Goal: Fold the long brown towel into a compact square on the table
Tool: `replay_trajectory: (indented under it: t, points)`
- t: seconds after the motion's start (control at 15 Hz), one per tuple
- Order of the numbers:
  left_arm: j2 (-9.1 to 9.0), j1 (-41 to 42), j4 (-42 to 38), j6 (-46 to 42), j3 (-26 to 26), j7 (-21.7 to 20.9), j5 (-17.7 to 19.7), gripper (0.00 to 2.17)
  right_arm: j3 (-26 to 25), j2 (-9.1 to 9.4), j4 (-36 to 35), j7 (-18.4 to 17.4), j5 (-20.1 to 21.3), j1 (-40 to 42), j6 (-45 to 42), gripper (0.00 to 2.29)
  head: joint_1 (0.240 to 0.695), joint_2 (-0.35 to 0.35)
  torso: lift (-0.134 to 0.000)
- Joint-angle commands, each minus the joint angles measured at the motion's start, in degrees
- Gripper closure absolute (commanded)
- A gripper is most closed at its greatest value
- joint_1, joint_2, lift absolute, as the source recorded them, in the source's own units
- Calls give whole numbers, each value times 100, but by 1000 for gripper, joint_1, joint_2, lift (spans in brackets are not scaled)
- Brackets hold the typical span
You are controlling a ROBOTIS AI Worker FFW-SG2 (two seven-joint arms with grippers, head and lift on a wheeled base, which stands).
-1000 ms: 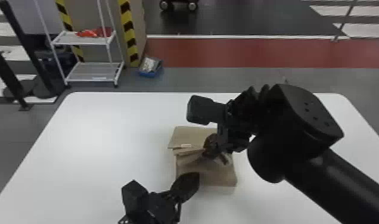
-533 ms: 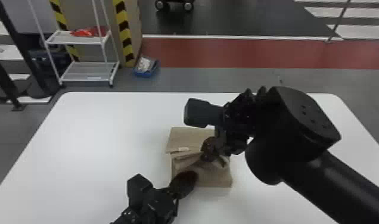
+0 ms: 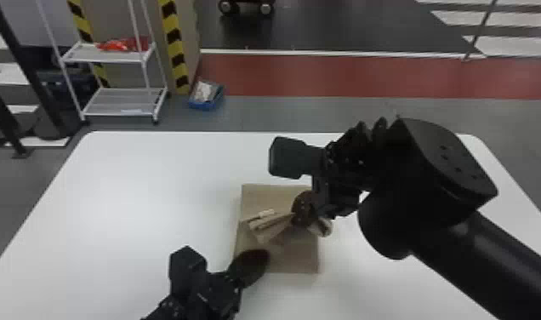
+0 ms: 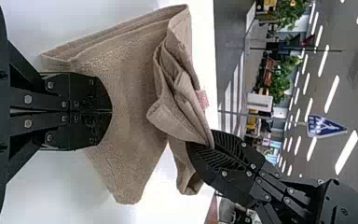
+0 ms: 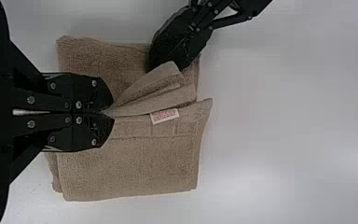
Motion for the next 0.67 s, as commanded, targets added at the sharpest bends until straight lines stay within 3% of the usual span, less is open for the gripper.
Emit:
replay_trajectory:
  t: [0.0, 0.6]
  points:
    - [-16, 313, -574, 97, 79, -51, 85, 2148, 1, -18, 45, 28, 21, 20, -24, 1541, 695, -12, -123]
    - [-16, 207, -381, 167, 194, -7, 49, 2148, -17, 26, 36, 28, 13, 11, -6, 1538, 695, 11, -123]
